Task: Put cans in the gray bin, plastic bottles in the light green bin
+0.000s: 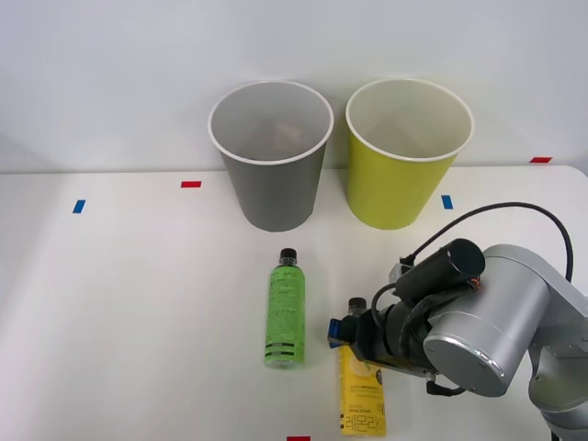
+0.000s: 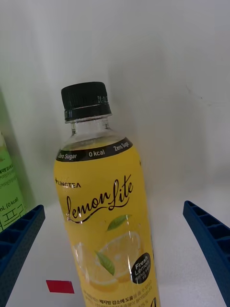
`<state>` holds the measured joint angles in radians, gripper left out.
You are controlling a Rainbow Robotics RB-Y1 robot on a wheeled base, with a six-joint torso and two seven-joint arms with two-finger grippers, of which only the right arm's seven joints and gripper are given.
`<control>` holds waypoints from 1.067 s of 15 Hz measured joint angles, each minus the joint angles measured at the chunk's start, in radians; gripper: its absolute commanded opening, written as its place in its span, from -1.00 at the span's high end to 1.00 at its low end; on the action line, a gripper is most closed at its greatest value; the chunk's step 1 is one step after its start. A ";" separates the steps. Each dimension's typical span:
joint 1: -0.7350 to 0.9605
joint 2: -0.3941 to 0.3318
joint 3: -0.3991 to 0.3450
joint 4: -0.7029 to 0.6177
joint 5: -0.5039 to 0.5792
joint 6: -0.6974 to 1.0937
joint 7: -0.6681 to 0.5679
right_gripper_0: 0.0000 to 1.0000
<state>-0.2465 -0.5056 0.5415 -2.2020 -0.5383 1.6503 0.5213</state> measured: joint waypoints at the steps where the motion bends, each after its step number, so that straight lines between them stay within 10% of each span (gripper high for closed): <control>1: -0.001 0.007 0.000 0.006 0.008 0.000 0.008 -1.00; 14: -0.001 0.164 0.027 0.180 0.187 0.000 0.102 -1.00; 15: -0.001 0.184 0.028 0.199 0.210 0.000 0.108 -0.82; 16: -0.001 0.201 0.029 0.213 0.230 -0.001 0.116 -0.10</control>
<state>-0.2474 -0.3044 0.5700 -1.9886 -0.3085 1.6496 0.6370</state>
